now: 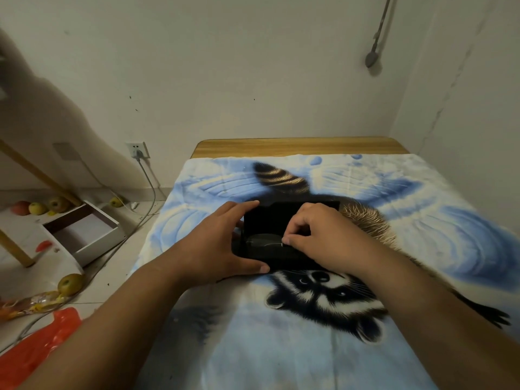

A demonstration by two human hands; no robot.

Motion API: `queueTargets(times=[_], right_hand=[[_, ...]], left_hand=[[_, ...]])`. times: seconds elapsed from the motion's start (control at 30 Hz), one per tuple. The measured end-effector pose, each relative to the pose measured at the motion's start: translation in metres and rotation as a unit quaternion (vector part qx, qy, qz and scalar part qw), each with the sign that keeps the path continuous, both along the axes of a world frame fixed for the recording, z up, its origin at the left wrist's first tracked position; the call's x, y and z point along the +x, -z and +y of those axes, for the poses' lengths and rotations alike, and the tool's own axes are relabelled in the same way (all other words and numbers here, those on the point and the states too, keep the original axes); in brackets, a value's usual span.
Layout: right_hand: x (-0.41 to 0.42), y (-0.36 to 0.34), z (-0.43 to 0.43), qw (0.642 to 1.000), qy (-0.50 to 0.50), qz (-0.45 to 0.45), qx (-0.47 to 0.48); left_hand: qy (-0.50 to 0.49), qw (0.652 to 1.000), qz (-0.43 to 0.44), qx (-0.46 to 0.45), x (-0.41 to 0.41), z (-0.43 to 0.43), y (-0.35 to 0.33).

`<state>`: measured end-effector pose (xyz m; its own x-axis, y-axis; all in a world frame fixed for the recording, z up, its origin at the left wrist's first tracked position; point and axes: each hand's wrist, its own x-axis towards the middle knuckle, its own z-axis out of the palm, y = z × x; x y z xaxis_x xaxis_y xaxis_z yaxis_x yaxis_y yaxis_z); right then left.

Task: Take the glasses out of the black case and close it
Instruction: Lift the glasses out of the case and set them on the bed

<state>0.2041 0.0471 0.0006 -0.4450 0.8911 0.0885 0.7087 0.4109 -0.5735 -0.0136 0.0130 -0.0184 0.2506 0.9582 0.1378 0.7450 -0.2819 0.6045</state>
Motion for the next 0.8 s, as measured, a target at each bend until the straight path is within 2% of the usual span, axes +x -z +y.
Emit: queueTargets(times=[0.27, 0.47, 0.8], right_hand=[[0.006, -0.007, -0.004, 0.999, -0.02, 0.018, 0.018], [0.012, -0.016, -0.006, 0.997, -0.019, 0.037, 0.068], [0.055, -0.046, -0.002, 0.992, 0.023, 0.077, 0.095]], left_hand=[[0.0, 1.0, -0.005, 0.002, -0.001, 0.0, 0.0], [0.001, 1.0, -0.006, 0.005, 0.0, 0.0, -0.002], [0.005, 1.0, -0.018, 0.01, 0.0, -0.001, 0.0]])
